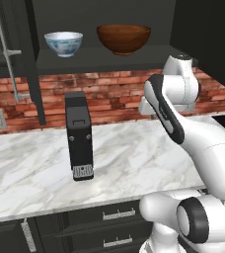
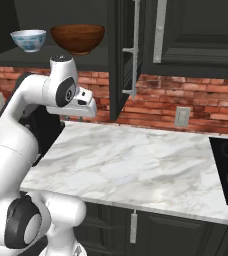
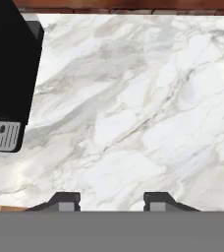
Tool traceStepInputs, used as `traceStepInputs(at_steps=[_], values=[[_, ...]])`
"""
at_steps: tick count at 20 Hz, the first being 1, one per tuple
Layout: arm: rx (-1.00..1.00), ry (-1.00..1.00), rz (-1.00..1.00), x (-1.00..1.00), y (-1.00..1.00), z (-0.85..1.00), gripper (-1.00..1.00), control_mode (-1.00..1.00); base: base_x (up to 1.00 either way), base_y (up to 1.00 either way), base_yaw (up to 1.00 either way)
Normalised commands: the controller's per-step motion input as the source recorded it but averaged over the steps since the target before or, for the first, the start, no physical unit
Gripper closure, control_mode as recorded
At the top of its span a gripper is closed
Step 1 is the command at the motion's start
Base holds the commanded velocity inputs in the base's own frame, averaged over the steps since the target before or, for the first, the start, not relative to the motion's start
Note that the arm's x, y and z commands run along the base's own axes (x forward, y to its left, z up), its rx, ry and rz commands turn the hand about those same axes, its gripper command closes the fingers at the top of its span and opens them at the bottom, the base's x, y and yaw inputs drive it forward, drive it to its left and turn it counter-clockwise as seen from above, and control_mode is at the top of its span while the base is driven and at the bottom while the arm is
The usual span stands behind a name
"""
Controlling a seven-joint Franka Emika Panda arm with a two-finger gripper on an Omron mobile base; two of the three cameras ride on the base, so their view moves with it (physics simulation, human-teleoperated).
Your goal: Take the smaller bowl and place it next to the appetizer plate on the dining counter , and place the larger bowl next to the plate with cooked food.
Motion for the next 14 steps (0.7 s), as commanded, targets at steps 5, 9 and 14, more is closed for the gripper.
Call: traceStepInputs(at_steps=[5, 9, 14], values=[[0.02, -0.13, -0.02, -0.33, 0.00, 0.00, -1.00, -1.00, 0.00, 0.00, 0.00], [0.23, -0.33, -0.27, -0.41, 0.00, 0.21, -1.00, -1.00, 0.00, 0.00, 0.00], [0.27, -0.29, -0.31, -0.29, 0.00, 0.35, -1.00, -1.00, 0.00, 0.00, 0.00]])
